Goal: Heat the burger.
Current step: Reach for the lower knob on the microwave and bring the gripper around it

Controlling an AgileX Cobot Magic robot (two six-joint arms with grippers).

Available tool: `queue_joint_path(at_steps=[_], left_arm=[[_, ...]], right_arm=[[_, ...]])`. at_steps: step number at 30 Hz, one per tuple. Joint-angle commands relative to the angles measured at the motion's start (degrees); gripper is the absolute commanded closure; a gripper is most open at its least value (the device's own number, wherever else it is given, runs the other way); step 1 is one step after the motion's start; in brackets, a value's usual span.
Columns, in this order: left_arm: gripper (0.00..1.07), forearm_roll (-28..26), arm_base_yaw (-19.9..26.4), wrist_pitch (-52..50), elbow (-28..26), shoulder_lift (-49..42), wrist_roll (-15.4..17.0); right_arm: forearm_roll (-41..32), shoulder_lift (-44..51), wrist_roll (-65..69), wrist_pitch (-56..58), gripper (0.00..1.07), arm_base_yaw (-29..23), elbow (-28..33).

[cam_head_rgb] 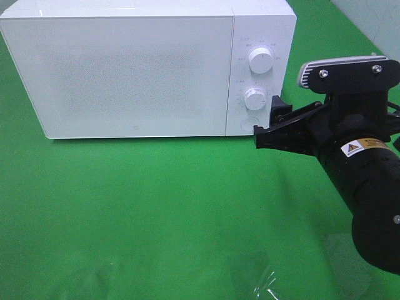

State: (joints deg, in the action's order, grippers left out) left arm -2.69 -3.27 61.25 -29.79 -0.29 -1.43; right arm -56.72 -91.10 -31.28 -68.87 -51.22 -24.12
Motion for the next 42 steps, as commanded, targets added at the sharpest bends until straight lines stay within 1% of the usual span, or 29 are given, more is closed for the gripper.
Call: queue_joint_path(at_steps=[1, 16, 18, 21, 25, 28, 30, 38, 40, 42], left_arm=[[0.41, -0.5, 0.1, 0.1, 0.1, -0.9, 0.1], [0.41, -0.5, 0.1, 0.1, 0.1, -0.9, 0.1], [0.41, -0.5, 0.1, 0.1, 0.1, -0.9, 0.1], [0.41, -0.5, 0.1, 0.1, 0.1, -0.9, 0.1], [0.41, -0.5, 0.1, 0.1, 0.1, -0.9, 0.1], [0.41, -0.5, 0.1, 0.1, 0.1, -0.9, 0.1], [0.41, -0.5, 0.1, 0.1, 0.1, -0.9, 0.1], [0.41, -0.5, 0.1, 0.1, 0.1, -0.9, 0.1], [0.41, -0.5, 0.1, 0.1, 0.1, -0.9, 0.1], [0.41, -0.5, 0.1, 0.1, 0.1, -0.9, 0.1]], right_arm=[[0.2, -1.0, -0.5, 0.1, 0.33, -0.2, -1.3], [0.6, -5.7, 1.5, -1.0, 0.33, 0.3, -1.8], [0.8, -7.4, 3.0, 0.3, 0.33, 2.6, -3.2], [1.6, -7.8, 3.1, 0.5, 0.33, 3.3, -3.8], [5.5, -10.3, 4.5, 0.7, 0.33, 5.4, -6.4], [5.8, -10.8, 5.1, 0.7, 0.33, 5.6, -6.6], [7.9, -13.3, 7.7, 1.9, 0.33, 6.7, -8.0], [9.3, -16.7, 8.3, 2.5, 0.33, 7.4, -10.8], [10.5, -18.1, 8.5, 3.6, 0.33, 8.9, -12.7], [11.3, -18.2, 8.5, 3.7, 0.33, 9.9, -13.3]])
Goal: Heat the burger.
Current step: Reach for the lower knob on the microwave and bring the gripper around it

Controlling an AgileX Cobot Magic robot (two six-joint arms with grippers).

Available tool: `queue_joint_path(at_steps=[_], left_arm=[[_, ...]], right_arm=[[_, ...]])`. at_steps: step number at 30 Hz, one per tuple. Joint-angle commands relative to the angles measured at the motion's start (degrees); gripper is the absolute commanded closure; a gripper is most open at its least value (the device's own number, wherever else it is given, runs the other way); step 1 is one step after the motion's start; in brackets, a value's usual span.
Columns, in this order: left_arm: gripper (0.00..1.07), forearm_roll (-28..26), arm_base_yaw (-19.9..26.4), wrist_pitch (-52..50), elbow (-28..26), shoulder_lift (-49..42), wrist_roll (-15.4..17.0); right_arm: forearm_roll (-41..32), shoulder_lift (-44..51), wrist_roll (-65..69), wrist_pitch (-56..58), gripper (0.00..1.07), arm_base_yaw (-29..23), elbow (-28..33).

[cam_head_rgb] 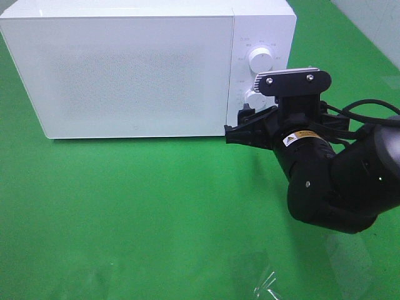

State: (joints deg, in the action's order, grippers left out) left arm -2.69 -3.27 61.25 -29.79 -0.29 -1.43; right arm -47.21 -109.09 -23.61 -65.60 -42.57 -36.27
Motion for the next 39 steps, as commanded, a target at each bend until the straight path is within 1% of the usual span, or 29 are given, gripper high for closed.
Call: queue_joint_path(at_steps=[1, 6, 9, 16, 21, 30, 33, 39], left_arm=[[0.41, -0.5, 0.1, 0.1, 0.1, -0.9, 0.1], [0.41, -0.5, 0.1, 0.1, 0.1, -0.9, 0.1], [0.41, -0.5, 0.1, 0.1, 0.1, -0.9, 0.1], [0.41, -0.5, 0.1, 0.1, 0.1, -0.9, 0.1], [0.41, -0.5, 0.1, 0.1, 0.1, -0.9, 0.1], [0.41, -0.5, 0.1, 0.1, 0.1, -0.9, 0.1], [0.41, -0.5, 0.1, 0.1, 0.1, -0.9, 0.1], [0.41, -0.5, 0.1, 0.1, 0.1, -0.9, 0.1]], right_arm=[[1.8, -0.2, 0.9, 0.5, 0.33, 1.3, -1.2], [2.6, -0.7, 1.1, 0.7, 0.33, 2.3, -3.0], [3.6, -3.6, 1.1, 1.8, 0.33, 3.4, -5.4], [4.1, -5.8, 1.0, 1.9, 0.33, 3.4, -7.7], [4.2, -8.8, 1.0, 2.1, 0.33, 4.5, -10.7], [4.3, -10.2, 1.1, 1.9, 0.33, 5.4, -12.4], [4.3, -11.2, 0.9, 2.1, 0.33, 5.4, -13.9], [4.2, -11.4, 1.0, 2.2, 0.33, 5.4, -14.3]])
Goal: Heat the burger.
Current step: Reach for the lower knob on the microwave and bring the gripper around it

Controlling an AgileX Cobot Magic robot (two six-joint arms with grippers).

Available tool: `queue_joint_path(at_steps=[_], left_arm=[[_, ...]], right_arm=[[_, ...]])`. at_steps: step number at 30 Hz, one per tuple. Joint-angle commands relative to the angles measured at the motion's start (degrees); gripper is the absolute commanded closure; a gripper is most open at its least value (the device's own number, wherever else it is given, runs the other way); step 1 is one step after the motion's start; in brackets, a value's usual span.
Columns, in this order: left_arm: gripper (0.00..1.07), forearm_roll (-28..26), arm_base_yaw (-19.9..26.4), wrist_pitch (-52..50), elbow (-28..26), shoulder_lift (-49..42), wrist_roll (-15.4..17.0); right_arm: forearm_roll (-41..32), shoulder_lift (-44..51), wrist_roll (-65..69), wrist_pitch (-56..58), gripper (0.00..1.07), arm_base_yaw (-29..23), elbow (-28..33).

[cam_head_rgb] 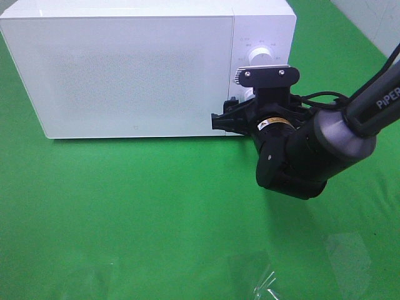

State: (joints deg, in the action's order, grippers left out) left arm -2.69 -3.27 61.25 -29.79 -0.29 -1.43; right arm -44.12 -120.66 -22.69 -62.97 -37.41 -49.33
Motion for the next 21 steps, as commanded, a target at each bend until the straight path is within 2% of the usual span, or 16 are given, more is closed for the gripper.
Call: queue_joint_path(at_steps=[1, 13, 17, 18, 19, 21], left_arm=[[0.41, -0.5, 0.1, 0.1, 0.1, -0.9, 0.1], [0.41, -0.5, 0.1, 0.1, 0.1, -0.9, 0.1], [0.41, -0.5, 0.1, 0.1, 0.1, -0.9, 0.1], [0.41, -0.5, 0.1, 0.1, 0.1, -0.9, 0.1], [0.41, -0.5, 0.1, 0.1, 0.1, -0.9, 0.1], [0.41, -0.5, 0.1, 0.1, 0.1, -0.9, 0.1]], right_arm=[[1.1, 0.2, 0.1, -0.5, 0.34, 0.2, -1.2], [1.0, 1.4, -2.1, -1.3, 0.37, 0.1, -1.1], [1.0, 1.4, -2.1, -0.9, 0.42, 0.1, -1.1], [1.0, 1.4, -2.1, -0.9, 0.50, 0.1, -1.1], [1.0, 1.4, -2.1, -0.9, 0.50, 0.1, -1.1], [1.0, 1.4, -2.0, -0.8, 0.75, 0.1, -1.1]])
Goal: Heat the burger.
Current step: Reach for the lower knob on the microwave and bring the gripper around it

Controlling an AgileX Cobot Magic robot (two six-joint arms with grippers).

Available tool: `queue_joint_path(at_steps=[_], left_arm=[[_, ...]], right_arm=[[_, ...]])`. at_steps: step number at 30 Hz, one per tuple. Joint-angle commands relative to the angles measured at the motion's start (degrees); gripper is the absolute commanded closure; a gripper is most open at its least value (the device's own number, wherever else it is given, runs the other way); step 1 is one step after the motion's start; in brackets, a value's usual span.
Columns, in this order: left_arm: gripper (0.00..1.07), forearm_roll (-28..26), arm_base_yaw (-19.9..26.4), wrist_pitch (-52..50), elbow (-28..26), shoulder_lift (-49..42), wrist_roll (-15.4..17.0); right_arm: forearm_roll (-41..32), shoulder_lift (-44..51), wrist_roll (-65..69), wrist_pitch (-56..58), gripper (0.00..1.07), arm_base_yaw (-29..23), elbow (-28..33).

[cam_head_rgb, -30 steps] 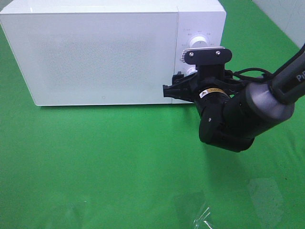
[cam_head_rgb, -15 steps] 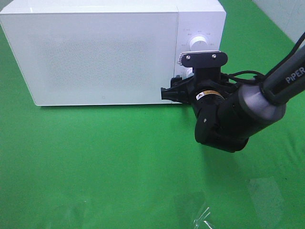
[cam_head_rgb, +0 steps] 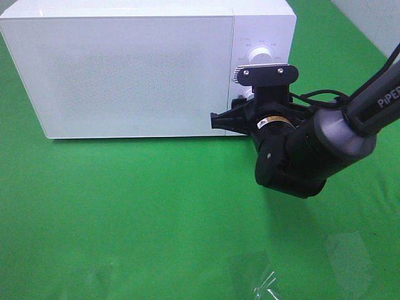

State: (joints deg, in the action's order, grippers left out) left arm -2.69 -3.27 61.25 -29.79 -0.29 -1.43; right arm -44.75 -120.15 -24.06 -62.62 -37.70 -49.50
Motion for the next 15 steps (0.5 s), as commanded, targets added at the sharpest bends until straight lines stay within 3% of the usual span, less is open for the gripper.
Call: queue_joint_path(at_steps=[1, 2, 5, 6, 7, 15], left_arm=[[0.41, -0.5, 0.1, 0.1, 0.1, -0.9, 0.1], [0.41, -0.5, 0.1, 0.1, 0.1, -0.9, 0.1], [0.41, -0.5, 0.1, 0.1, 0.1, -0.9, 0.1], [0.41, -0.5, 0.1, 0.1, 0.1, -0.9, 0.1], [0.41, -0.5, 0.1, 0.1, 0.1, -0.9, 0.1], [0.41, -0.5, 0.1, 0.1, 0.1, -0.9, 0.1]], right_arm=[[1.6, 0.9, -0.6, -1.1, 0.75, 0.3, -1.0], [1.6, 0.9, -0.5, -1.0, 0.87, 0.3, -1.0], [1.6, 0.9, -0.5, -1.0, 0.94, 0.3, -1.0], [1.7, 0.9, -0.5, -1.0, 1.04, 0.3, -1.0], [1.8, 0.9, -0.5, -1.0, 1.07, 0.3, -1.0], [2.2, 0.9, 0.7, -1.0, 1.07, 0.3, -1.0]])
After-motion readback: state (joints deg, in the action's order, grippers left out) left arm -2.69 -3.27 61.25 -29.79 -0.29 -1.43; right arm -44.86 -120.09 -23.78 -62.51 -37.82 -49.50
